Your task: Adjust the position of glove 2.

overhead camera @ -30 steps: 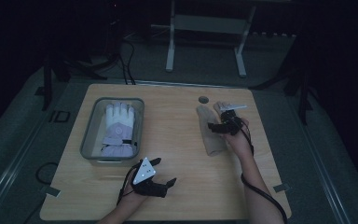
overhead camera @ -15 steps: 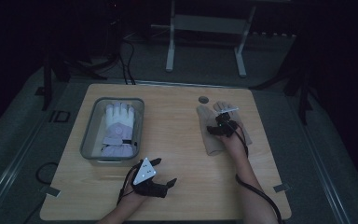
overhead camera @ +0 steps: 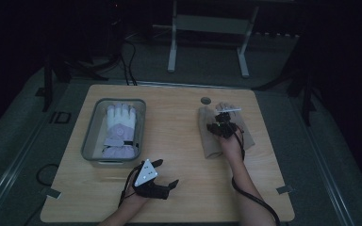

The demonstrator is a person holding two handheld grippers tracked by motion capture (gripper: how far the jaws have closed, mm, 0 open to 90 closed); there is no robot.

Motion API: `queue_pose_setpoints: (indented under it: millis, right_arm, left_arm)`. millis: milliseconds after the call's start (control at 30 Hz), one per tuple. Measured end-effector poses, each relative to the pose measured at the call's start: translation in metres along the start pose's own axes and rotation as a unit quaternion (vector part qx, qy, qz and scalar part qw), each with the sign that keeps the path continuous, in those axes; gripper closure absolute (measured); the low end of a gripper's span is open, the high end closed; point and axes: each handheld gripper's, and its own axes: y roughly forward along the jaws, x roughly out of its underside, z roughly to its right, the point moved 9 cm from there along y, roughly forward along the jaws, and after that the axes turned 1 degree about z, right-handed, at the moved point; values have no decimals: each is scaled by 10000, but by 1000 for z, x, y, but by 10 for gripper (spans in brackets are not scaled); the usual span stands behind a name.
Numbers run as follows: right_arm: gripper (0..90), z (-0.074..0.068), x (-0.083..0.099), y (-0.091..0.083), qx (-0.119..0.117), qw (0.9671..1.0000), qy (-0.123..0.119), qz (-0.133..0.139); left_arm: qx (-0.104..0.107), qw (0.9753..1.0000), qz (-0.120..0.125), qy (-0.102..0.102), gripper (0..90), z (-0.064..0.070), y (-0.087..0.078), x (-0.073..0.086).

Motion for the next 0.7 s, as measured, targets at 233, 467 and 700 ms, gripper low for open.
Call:
queue_pose_setpoints:
  millis: [233, 467, 700]
  right_arm:
    - [787, -36, -14, -28, -200, 9990, 180, 343]
    - [786, -64, -5, -36, -163, 9973, 467, 543]
    - [783, -67, 16, -11, -12, 9982, 508, 313]
  left_arm:
    - [-15, 10000, 30, -34, 79, -1, -1, 0]
    - [-50, 10000, 56, 32, 79, 0, -1, 0]
    - [-39, 10000, 62, 11, 79, 0, -2, 0]
